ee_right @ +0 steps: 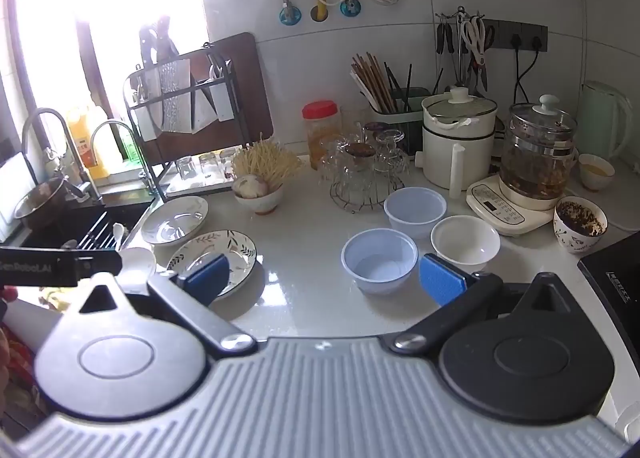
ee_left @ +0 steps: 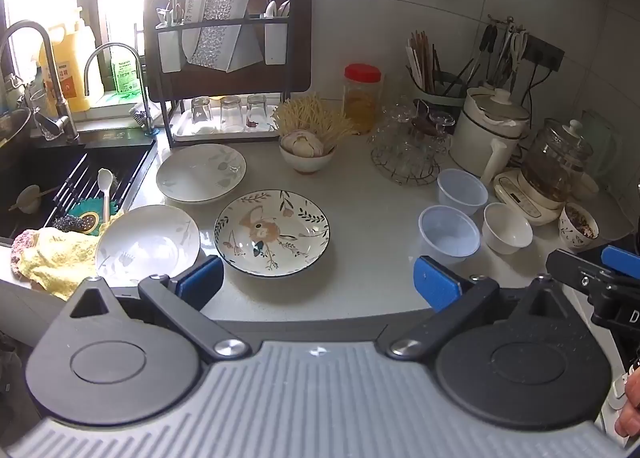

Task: Organize plates and bowls
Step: 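Move both grippers toward the white orange-rimmed plate beside the sink, then close both grippers on the rim of the white orange-rimmed plate, then lift the plate with both grippers and carry it over the floral plate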

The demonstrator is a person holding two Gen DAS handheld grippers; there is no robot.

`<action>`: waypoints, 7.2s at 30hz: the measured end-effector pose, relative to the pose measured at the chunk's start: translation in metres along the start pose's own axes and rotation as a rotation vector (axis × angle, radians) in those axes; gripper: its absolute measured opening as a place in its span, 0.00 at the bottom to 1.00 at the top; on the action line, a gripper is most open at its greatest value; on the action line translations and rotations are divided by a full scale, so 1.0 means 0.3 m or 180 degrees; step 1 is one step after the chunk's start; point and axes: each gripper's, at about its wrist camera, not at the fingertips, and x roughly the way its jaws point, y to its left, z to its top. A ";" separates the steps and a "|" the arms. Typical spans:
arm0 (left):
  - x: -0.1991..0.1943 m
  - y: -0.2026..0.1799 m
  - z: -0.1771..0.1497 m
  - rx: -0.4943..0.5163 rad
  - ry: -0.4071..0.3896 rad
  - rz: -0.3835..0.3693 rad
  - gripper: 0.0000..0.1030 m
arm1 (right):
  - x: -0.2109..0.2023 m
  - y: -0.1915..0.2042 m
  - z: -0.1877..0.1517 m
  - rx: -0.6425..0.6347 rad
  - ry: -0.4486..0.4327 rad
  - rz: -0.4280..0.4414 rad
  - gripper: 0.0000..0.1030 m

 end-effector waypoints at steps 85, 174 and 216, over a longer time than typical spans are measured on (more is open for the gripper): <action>-0.029 0.046 -0.100 -0.0122 0.0159 -0.0047 1.00 | -0.023 0.036 -0.072 -0.0017 0.0224 0.0060 1.00; 1.055 1.327 0.189 0.0191 0.1621 -0.0706 0.46 | 1.003 1.002 -0.227 0.0670 0.1655 0.0112 0.52; 1.018 1.251 0.390 0.0553 0.1423 -0.1115 0.18 | 0.987 0.940 -0.082 0.1082 0.1189 0.0085 0.20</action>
